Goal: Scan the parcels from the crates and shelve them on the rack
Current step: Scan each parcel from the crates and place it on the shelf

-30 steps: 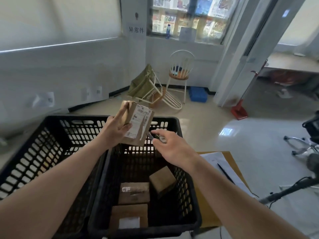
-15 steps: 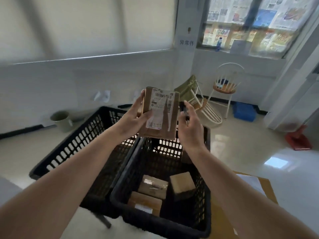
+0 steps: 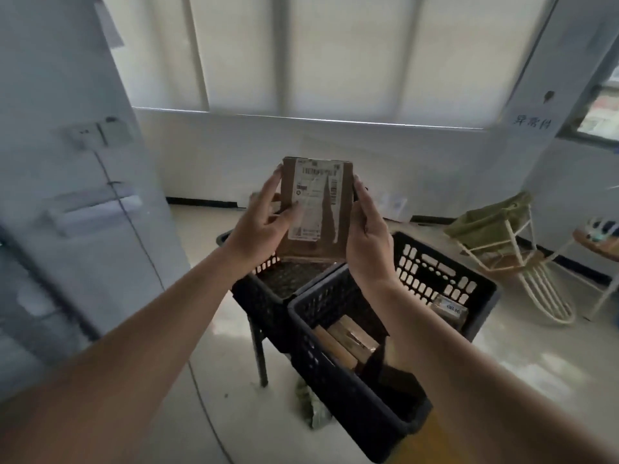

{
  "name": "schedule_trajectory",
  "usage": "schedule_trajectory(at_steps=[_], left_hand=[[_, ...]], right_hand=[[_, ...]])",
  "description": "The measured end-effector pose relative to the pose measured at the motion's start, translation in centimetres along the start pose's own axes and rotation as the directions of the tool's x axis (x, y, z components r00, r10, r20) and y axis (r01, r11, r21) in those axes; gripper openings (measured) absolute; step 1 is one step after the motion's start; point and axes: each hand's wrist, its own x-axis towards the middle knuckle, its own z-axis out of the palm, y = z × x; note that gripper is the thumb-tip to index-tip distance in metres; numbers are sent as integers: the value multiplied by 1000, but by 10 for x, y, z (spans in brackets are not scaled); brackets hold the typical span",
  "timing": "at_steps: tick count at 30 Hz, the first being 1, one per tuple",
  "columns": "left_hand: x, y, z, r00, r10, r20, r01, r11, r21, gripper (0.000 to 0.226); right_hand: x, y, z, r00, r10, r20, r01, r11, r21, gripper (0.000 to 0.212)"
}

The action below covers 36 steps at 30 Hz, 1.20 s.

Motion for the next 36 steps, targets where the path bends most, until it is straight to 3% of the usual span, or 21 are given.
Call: schedule_trajectory(at_steps=[8,18,23,30,36], left_hand=[[-109,21,-118,913,189,-361,-27,913,408,73],[-303,54,-270,800,313,-512,97,775,625,78],[-404,70,-345,769,292,-569,219,715,664,82],[-506,71,-435,709,221,-670,366,696,617,86],[-558,42,-519,638,173,-750,485,667,566,90]], right_hand=[[-65,-44,113,956,-187,227,176,982,69,48],[-213,-111,276,807,-327,492,200,935,292,47],[-307,-148,353,729,-370,576,152,908,390,53],[-396,-176,456,599,-340,725,45,918,394,56],[-438,-180,564,522,-341,782,44,926,375,45]])
